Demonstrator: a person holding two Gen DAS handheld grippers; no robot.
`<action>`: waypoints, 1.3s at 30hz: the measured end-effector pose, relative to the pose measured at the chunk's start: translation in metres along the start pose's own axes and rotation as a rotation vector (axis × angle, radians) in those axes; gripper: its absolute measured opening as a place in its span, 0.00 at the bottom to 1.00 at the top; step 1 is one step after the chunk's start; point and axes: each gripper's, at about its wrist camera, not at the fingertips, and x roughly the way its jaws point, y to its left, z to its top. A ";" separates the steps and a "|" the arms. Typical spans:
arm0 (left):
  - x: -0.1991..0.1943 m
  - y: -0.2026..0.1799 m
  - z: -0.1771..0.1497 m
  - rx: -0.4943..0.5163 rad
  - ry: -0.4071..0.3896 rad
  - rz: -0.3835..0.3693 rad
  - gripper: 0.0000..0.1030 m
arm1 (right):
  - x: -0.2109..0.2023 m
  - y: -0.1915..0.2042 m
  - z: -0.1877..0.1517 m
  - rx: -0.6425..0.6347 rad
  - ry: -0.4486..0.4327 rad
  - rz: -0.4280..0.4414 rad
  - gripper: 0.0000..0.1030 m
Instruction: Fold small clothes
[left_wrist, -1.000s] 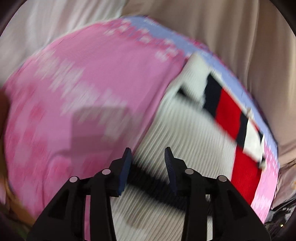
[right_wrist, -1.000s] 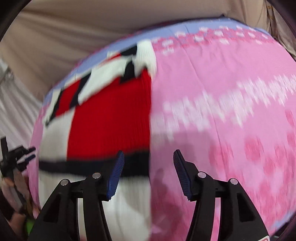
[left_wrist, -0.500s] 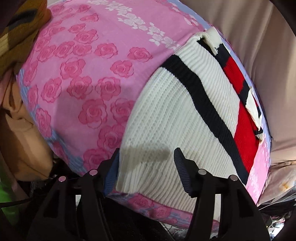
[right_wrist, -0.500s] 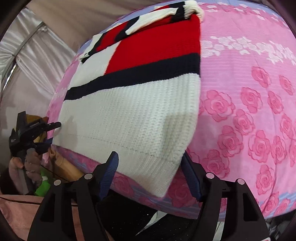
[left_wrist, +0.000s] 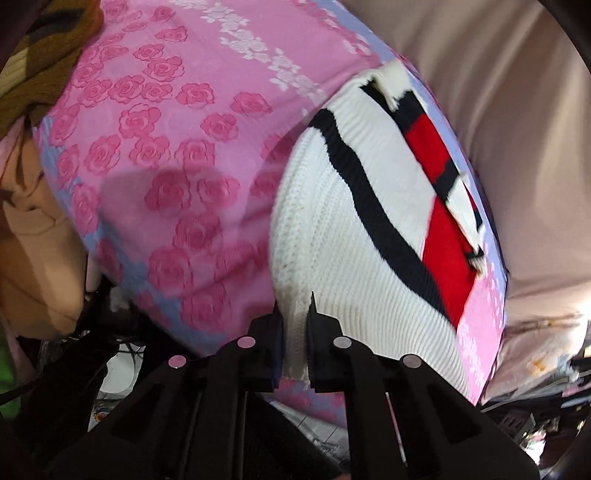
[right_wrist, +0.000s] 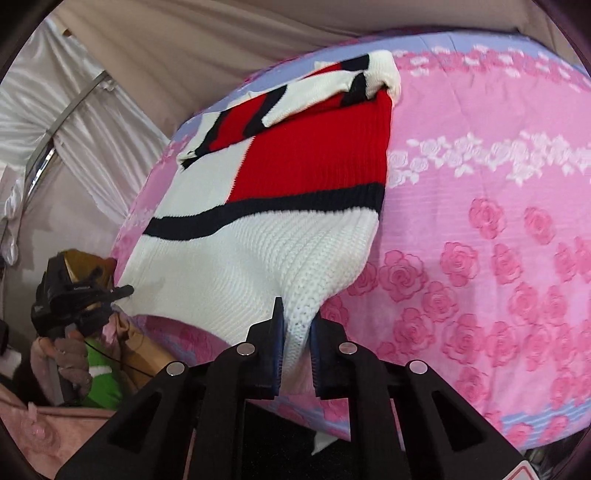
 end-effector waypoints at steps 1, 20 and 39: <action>-0.004 -0.002 -0.009 0.013 0.008 0.008 0.07 | -0.009 0.000 -0.007 -0.017 0.006 -0.009 0.09; -0.077 -0.086 -0.019 0.260 -0.072 -0.072 0.07 | -0.058 -0.023 0.018 0.040 0.004 0.063 0.02; 0.001 -0.149 0.092 0.322 -0.105 -0.094 0.08 | -0.011 -0.043 0.127 0.116 -0.177 -0.095 0.04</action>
